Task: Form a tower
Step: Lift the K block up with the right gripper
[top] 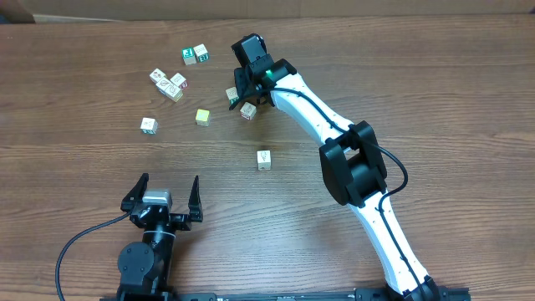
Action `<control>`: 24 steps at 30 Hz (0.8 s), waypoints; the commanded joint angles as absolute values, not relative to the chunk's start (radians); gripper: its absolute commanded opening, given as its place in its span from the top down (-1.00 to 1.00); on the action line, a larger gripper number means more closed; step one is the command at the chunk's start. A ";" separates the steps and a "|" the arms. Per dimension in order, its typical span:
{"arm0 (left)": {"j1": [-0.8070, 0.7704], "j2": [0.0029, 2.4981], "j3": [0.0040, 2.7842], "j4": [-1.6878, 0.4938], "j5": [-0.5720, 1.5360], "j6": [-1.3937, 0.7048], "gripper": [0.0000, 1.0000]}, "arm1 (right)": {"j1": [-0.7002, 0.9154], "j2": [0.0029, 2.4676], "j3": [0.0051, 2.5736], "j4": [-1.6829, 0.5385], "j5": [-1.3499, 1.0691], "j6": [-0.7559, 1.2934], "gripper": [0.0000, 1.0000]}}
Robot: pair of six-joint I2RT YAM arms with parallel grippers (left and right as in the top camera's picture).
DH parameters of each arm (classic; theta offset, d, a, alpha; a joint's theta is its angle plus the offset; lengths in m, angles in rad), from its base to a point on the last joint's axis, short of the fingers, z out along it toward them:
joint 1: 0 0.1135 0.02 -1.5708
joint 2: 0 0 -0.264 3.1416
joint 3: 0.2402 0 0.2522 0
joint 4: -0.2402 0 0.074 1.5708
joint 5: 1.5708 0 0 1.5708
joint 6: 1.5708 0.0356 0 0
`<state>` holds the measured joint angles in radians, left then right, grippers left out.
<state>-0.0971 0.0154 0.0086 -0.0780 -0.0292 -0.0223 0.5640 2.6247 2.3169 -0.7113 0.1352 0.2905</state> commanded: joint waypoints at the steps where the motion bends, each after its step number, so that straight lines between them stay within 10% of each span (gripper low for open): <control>1: -0.090 0.004 0.005 -0.076 -0.018 -0.007 -0.99 | 0.563 2.577 2.338 -0.711 0.141 0.294 0.28; 24: -0.090 0.004 0.005 -0.076 -0.017 -0.007 -0.99 | 0.549 2.253 2.338 -0.942 0.133 0.284 0.52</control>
<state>-0.0971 0.0154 0.0086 -0.0780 -0.0292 -0.0223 0.5575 2.3356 2.3180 -0.9112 0.1352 0.2871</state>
